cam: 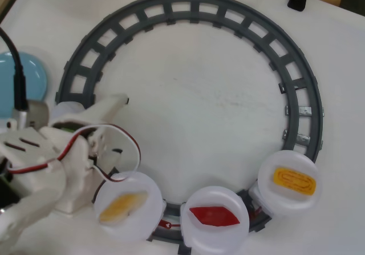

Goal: Pick up the sushi from the Shinkansen and put it on the blue dish

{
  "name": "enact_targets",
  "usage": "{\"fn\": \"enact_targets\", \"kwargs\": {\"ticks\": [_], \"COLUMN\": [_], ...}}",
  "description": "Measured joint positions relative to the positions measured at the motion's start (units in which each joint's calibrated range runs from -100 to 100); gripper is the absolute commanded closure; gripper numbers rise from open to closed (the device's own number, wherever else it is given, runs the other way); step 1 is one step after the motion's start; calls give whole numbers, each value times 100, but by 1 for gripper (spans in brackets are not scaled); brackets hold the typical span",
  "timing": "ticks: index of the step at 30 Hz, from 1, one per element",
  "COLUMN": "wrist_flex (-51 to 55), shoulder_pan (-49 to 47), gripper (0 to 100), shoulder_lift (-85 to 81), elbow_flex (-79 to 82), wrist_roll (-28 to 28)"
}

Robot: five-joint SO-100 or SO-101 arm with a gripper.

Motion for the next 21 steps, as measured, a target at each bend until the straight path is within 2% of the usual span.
{"fn": "enact_targets", "kwargs": {"ticks": [4, 10, 15, 21], "wrist_flex": [588, 689, 639, -42], "shoulder_pan": [351, 842, 1152, 1626], "gripper": [69, 69, 69, 69], "shoulder_lift": [143, 363, 582, 650], "elbow_flex": [-46, 256, 942, 1391], "wrist_roll": [186, 429, 600, 626]}}
